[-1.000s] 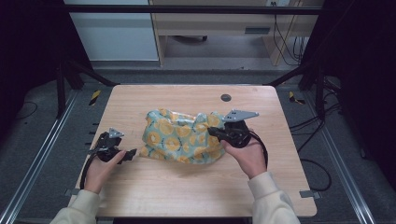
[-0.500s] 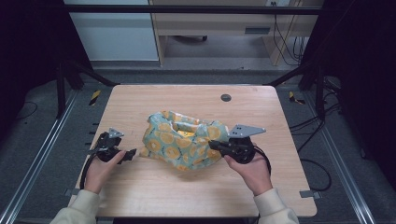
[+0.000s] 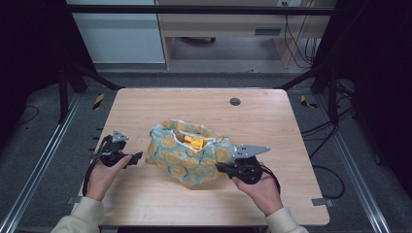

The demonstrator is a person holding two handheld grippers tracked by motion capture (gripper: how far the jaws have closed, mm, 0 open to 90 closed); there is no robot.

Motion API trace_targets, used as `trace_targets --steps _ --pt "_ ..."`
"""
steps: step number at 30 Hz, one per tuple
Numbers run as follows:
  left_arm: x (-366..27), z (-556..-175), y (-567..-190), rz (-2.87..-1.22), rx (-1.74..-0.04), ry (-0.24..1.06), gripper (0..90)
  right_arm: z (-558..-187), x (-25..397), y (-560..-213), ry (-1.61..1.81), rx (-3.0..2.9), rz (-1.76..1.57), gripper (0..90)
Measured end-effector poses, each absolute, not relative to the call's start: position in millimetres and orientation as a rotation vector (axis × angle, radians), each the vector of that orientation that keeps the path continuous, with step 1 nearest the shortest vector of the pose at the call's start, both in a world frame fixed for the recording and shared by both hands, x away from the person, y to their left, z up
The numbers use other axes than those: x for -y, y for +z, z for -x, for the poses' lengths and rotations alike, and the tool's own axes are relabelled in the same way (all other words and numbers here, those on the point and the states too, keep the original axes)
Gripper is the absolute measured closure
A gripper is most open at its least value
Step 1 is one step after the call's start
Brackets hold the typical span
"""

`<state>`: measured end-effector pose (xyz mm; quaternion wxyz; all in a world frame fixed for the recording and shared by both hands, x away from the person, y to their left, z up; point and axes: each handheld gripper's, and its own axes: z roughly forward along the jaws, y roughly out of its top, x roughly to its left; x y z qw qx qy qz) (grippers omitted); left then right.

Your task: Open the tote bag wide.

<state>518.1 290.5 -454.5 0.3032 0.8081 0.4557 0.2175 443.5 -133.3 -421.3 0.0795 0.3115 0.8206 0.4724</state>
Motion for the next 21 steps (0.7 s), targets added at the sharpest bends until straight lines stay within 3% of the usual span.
trace_targets --steps 7,21 --pt "-274.9 -523.7 -415.4 -2.147 -1.089 0.632 28.6 -441.1 131.2 -440.3 1.386 -2.499 -0.954 90.0" --pt "-228.6 -556.8 -359.3 -2.225 -0.963 0.594 38.9 -442.8 130.4 -448.1 1.397 -2.492 -0.976 90.0"
